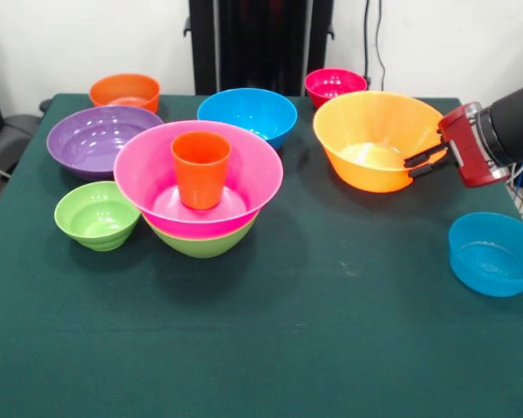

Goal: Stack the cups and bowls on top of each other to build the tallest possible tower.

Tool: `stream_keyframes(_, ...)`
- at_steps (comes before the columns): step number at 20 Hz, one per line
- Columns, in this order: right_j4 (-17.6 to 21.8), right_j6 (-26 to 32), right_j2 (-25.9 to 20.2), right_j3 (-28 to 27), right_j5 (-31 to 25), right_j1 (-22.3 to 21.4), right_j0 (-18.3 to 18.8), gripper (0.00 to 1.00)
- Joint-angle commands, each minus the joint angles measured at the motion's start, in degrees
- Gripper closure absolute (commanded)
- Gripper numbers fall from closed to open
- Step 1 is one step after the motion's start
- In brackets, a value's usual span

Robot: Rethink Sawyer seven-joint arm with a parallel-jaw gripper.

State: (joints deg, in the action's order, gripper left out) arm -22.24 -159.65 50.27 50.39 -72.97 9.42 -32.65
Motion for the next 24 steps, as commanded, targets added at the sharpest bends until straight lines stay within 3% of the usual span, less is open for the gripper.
stream_keyframes(1,2.87,-6.54,-1.76,-5.9,-6.91,1.73,0.14,1.0)
stream_keyframes(10,3.9,-2.55,-0.33,-4.68,-12.36,-2.32,-1.13,1.0)
stream_keyframes(24,10.4,6.32,-0.4,-1.06,-17.6,-11.31,-1.16,1.0)
